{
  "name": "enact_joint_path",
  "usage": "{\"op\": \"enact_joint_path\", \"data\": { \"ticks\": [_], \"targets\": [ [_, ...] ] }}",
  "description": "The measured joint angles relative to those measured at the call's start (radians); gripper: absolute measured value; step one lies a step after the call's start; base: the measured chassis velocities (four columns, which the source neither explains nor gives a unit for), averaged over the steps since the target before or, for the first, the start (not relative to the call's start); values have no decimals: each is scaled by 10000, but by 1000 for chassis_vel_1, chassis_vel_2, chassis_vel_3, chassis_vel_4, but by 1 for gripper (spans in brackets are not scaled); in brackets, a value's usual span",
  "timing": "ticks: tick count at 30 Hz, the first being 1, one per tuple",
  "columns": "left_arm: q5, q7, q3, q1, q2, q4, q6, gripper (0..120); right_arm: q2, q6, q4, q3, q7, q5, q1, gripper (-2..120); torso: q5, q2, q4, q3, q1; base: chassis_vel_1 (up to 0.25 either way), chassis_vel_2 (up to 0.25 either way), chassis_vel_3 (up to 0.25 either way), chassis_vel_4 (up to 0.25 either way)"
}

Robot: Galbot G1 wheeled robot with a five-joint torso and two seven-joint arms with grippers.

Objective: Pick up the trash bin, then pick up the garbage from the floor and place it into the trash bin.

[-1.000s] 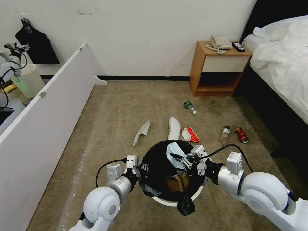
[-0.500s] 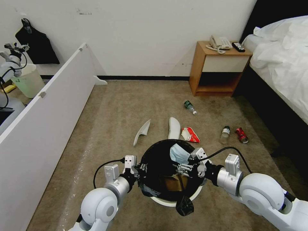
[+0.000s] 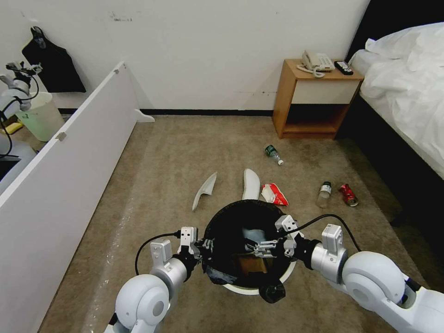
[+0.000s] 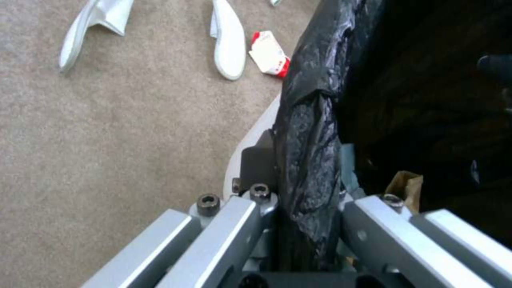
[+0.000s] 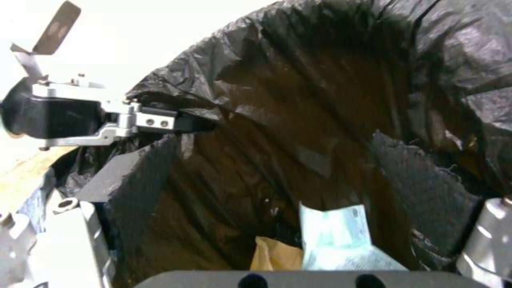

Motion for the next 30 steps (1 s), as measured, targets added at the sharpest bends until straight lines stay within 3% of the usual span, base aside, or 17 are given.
{"op": "enact_joint_path", "data": {
  "ticks": [11, 18, 23, 24, 25, 27, 28, 30],
  "targets": [
    [-199, 332, -263, 19, -46, 65, -68, 1, -272, -50, -374, -723, -369, 155, 1031, 96, 0, 0, 2, 0, 0, 0, 0, 0, 0],
    [-173, 398, -354, 104, -184, 120, -92, 1, -288, -60, -255, -366, -363, 151, 820, 96, 1, 0, 0, 0, 0, 0, 0, 0, 0],
    [-279, 62, -454, 111, -189, 128, -110, 1, -687, 11, 263, 777, -409, 217, 213, 96, 0, 0, -2, 0, 0, 0, 0, 0, 0],
    [-281, -44, -604, 140, -189, 156, -124, 1, -807, 112, 411, 1201, -400, 272, 106, 96, -3, 1, -12, 0, 0, 0, 0, 0, 0],
    [-180, -545, -954, 222, -107, 268, -77, 1, -924, 200, 380, 1656, -308, 299, 107, 96, 1, 1, -3, -3, -1, 0, 0, 0, 0],
    [-202, -642, -1001, 281, -129, 246, -68, 1, -929, 218, 504, 1806, -345, 416, 55, 96, 0, -1, 11, 2, 0, 0, 0, 0, 0],
    [-218, -719, -1255, 358, -39, 240, -46, 1, -962, 287, 565, 2144, -323, 528, 21, 98, 6, 1, 1, 0, 0, 0, 0, 0, 0],
    [-273, -709, -1365, 428, 30, 198, -46, 1, -981, 341, 628, 2451, -337, 611, -39, 98, -9, 2, 12, 1, 0, 0, 0, 0, 0]
  ]
}}
